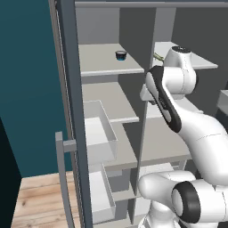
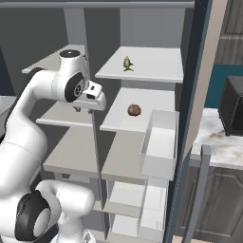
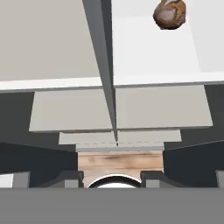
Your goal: There's a fish in the fridge that needs to be moved to the freezer for freezing. Pick up the fish from the fridge, place it on any shelf in the freezer, and close the fridge and freezer doors when done.
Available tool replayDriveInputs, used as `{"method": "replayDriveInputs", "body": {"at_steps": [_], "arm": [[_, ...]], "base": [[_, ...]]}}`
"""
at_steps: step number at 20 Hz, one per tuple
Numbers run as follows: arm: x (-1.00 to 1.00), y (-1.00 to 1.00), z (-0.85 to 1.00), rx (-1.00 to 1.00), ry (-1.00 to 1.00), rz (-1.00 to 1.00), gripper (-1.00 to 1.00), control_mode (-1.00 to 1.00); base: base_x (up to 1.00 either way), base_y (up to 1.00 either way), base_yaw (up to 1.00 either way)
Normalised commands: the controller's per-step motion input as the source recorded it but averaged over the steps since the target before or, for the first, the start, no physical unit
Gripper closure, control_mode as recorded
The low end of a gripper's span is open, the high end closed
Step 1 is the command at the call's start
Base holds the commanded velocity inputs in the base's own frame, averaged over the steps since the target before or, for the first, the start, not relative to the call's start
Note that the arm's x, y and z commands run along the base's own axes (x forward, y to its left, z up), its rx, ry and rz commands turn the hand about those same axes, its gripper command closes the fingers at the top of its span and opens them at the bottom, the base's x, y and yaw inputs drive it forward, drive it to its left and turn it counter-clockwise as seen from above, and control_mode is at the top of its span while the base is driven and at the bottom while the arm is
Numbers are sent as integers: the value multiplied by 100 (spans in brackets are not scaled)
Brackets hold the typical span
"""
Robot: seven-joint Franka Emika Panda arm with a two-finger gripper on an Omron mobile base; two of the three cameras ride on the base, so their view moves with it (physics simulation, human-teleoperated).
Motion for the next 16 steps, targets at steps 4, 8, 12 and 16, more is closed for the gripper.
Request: {"method": "replayDriveInputs", "body": {"at_steps": [4, 8, 12, 16], "arm": [[-46, -4, 0, 0, 0, 1, -100, -100], [-42, -12, 3, 0, -21, -4, -100, -100], [-22, -27, 40, -3, -30, 0, -100, -100], [-1, -26, 71, -1, -28, 0, -100, -100]], "base": [[0, 0, 0], [0, 0, 0], [0, 0, 0], [0, 0, 0]]}}
